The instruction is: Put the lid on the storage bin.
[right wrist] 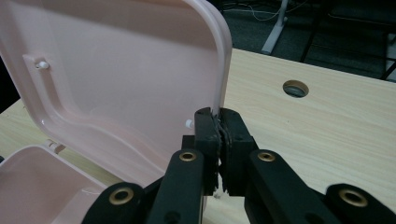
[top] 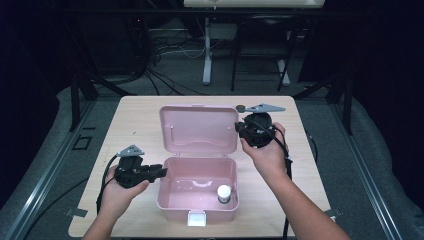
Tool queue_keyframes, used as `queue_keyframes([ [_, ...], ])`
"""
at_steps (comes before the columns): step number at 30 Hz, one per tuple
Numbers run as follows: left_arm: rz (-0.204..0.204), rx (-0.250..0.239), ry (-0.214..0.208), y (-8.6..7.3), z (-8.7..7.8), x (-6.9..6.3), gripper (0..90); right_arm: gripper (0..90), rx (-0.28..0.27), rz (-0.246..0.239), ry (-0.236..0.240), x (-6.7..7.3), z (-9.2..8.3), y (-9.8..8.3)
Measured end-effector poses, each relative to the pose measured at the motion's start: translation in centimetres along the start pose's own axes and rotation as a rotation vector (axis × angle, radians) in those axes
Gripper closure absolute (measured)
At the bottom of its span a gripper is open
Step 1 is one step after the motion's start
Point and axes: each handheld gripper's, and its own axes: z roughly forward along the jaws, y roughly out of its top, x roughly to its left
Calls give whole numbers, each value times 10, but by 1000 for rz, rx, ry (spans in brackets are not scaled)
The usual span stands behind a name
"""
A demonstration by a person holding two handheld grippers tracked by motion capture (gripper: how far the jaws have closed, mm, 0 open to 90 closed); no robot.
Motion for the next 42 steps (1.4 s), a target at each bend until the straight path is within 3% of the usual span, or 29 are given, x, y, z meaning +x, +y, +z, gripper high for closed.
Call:
queue_keyframes([
  [22,-3,-3,0,0,0,0,682,873,-44,-38,26,5,-17,-12],
  [42,43,-79,12,7,-13,-5,688,872,-71,-41,51,8,-28,-22],
])
